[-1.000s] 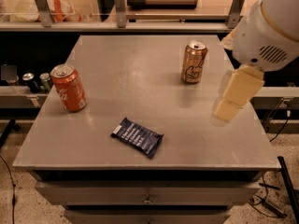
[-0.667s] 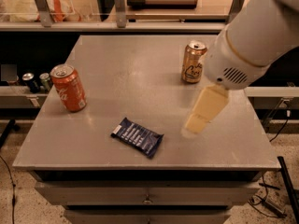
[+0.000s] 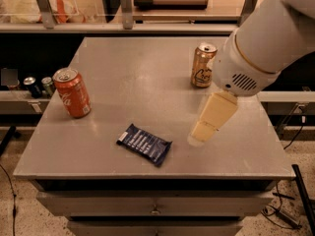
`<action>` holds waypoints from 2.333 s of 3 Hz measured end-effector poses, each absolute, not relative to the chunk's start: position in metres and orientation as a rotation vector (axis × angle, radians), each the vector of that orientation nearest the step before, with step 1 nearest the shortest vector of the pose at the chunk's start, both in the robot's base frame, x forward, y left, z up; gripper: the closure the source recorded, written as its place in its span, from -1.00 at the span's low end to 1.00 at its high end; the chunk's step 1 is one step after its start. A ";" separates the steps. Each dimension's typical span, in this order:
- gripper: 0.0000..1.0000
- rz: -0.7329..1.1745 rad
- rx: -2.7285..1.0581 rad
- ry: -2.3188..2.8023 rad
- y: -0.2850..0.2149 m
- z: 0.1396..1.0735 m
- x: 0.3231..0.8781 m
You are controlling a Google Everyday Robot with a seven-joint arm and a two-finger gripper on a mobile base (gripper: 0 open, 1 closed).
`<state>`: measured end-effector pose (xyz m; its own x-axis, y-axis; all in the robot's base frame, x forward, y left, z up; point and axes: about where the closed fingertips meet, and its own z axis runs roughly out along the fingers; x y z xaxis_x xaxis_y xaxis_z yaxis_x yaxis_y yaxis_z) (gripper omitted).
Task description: Pick rxbar blueberry
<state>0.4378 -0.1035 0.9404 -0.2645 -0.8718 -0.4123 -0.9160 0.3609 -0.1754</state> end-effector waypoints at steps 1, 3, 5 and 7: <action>-1.00 0.214 -1.522 2.174 -0.074 0.930 0.432; -1.00 0.280 -1.418 2.156 0.000 0.902 0.433; -1.00 0.208 -1.293 2.224 0.026 0.871 0.452; -1.00 0.215 -1.229 2.288 0.017 0.843 0.458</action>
Offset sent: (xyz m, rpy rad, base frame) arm -0.0092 0.1128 -0.0528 0.2189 0.0387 -0.0484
